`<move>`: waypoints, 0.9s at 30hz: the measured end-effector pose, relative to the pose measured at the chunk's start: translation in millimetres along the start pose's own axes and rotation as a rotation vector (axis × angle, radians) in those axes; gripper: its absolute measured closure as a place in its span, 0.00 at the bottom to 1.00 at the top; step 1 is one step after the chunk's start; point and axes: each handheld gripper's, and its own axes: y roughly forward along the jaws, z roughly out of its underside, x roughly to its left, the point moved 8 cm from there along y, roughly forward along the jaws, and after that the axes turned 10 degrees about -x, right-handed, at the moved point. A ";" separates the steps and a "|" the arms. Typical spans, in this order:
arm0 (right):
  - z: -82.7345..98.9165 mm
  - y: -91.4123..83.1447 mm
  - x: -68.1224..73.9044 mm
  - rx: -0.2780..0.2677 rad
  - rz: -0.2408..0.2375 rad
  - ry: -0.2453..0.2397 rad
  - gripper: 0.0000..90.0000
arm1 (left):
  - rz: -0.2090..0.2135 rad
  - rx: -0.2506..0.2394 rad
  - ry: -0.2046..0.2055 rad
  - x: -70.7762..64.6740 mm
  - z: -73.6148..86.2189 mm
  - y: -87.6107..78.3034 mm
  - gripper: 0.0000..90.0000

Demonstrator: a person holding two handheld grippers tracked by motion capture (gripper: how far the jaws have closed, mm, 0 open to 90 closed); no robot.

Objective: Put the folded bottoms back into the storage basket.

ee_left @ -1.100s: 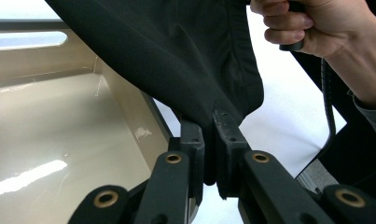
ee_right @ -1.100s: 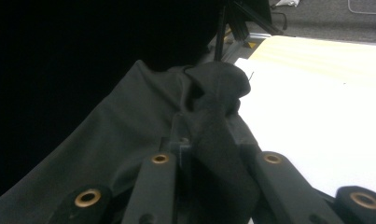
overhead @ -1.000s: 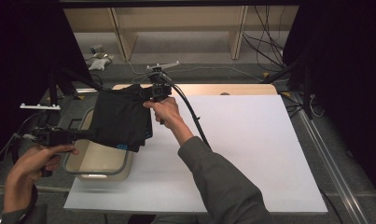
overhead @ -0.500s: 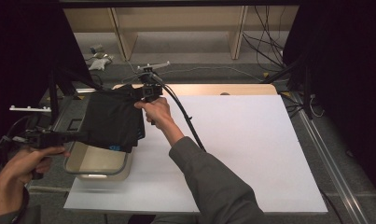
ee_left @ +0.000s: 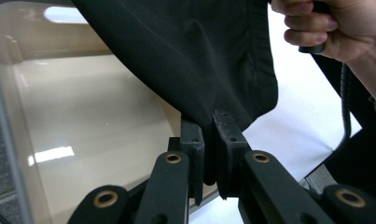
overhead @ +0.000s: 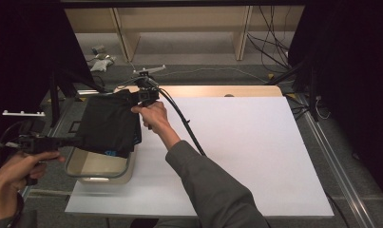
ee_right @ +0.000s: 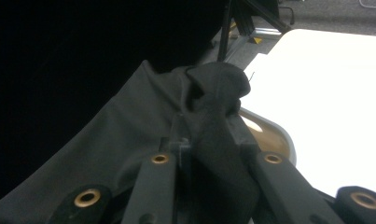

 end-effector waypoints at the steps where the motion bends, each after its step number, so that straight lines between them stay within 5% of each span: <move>1: 0.9 1.4 0.6 0.002 0.001 -0.001 0.86 | -0.019 0.005 -0.001 2.1 0.8 -0.3 0.93; 27: 25.8 28.5 7.6 0.048 0.036 -0.005 0.85 | -0.120 0.100 -0.026 28.5 18.5 5.9 0.92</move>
